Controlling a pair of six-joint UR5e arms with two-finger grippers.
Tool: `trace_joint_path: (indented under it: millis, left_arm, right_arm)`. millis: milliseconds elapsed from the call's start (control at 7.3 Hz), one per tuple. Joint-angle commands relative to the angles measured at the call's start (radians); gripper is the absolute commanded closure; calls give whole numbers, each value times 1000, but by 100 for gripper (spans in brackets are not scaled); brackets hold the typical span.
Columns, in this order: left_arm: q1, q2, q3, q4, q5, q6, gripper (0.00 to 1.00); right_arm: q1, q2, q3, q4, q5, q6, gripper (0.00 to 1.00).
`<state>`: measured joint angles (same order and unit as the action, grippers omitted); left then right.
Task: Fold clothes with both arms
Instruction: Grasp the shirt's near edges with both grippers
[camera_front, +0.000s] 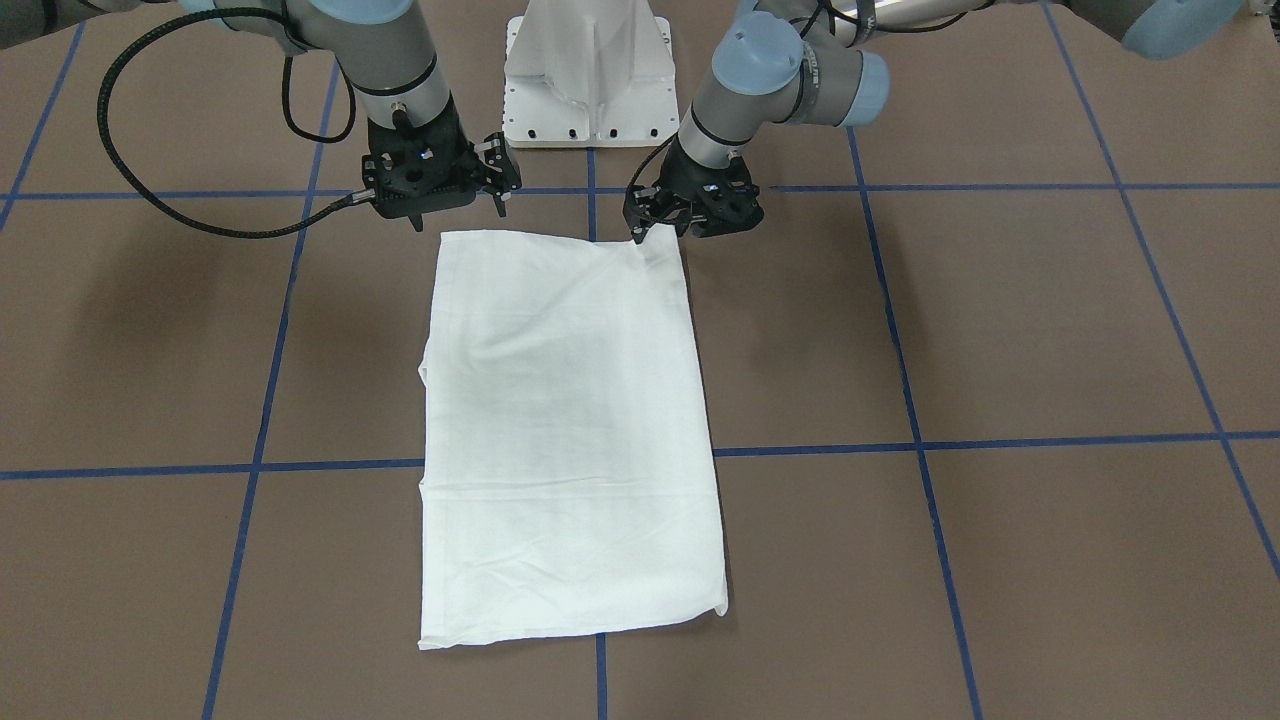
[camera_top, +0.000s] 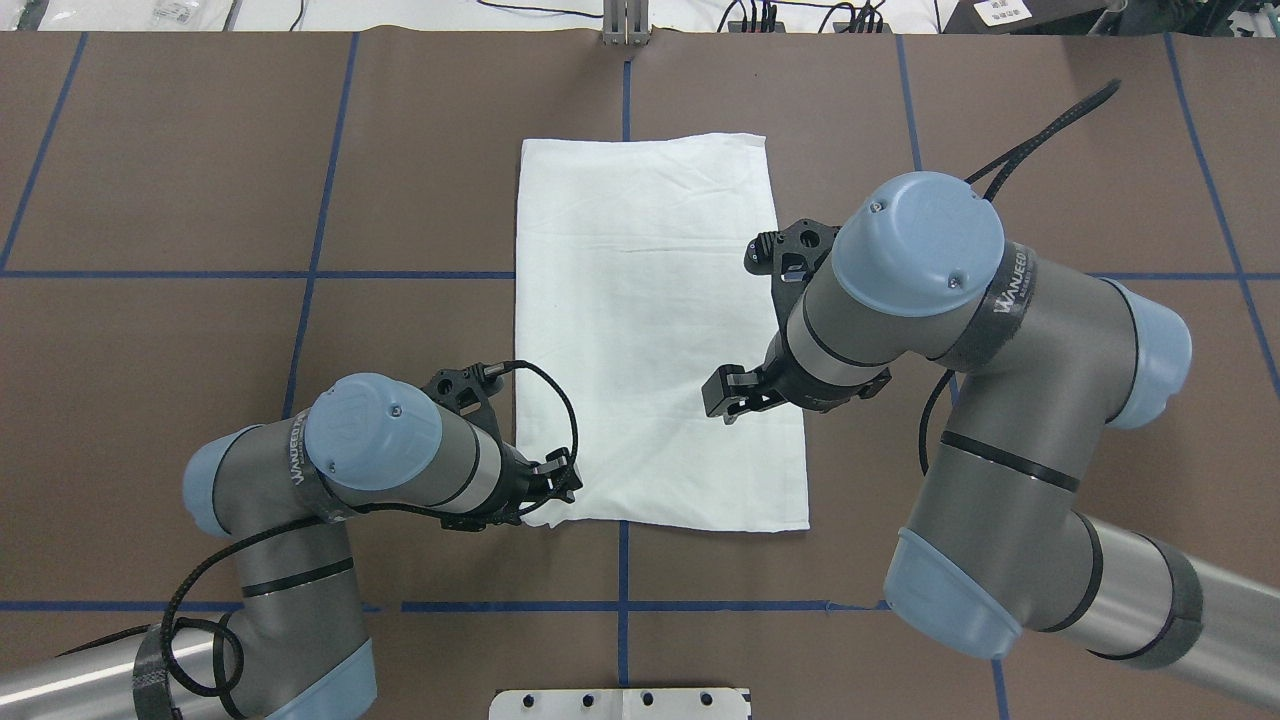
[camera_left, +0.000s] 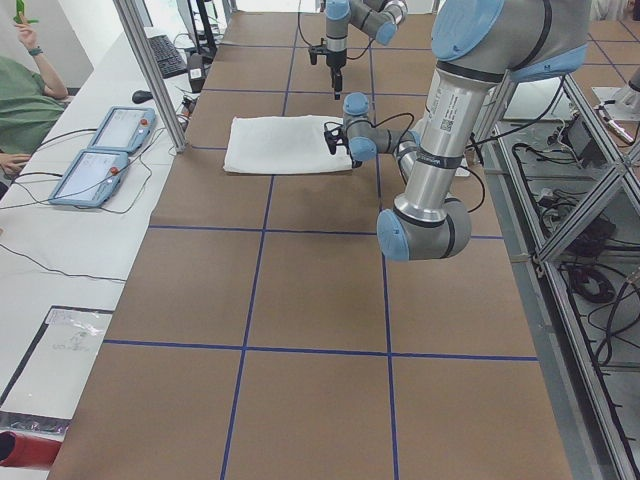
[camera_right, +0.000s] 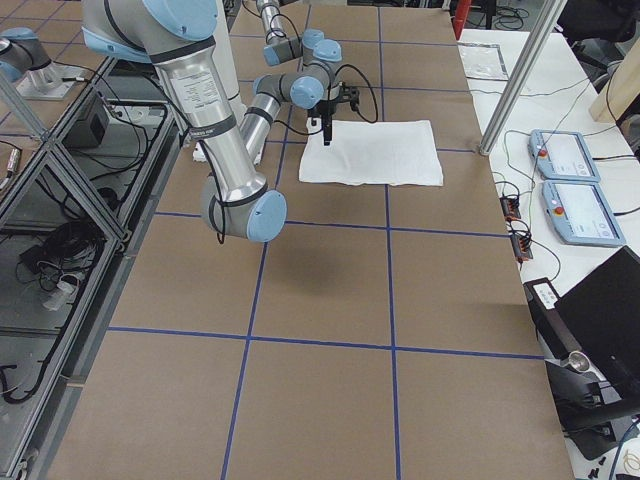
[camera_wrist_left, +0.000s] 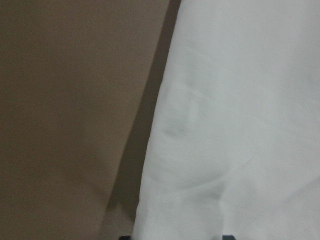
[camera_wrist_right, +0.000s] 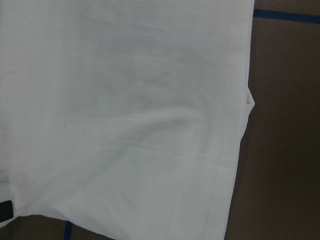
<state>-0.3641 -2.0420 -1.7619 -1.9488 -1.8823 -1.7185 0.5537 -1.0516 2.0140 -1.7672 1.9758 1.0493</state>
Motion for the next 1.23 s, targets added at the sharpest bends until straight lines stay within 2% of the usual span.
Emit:
trace_joint_path:
  millis: [0, 274, 411, 548, 685, 958, 1095]
  left_arm:
    - [-1, 0, 9, -1, 0, 7, 35]
    - [1, 0, 9, -2, 0, 7, 48]
    - [1, 0, 9, -4, 0, 7, 62]
    - [1, 0, 9, -7, 0, 8, 83]
    - [1, -1, -1, -6, 0, 8, 100]
    - [-1, -1, -26, -6, -4, 8, 100]
    - [-3, 0, -51, -2, -4, 8, 100]
  right_arm:
    - [0, -1, -1, 0, 0, 0, 0]
    - [0, -2, -1, 0, 0, 0, 0]
    - [0, -2, -1, 0, 0, 0, 0]
    - [0, -4, -1, 0, 0, 0, 0]
    - [0, -2, 0, 0, 0, 0, 0]
    - [0, -5, -1, 0, -3, 20, 0]
    - [-15, -5, -3, 2, -9, 144, 0]
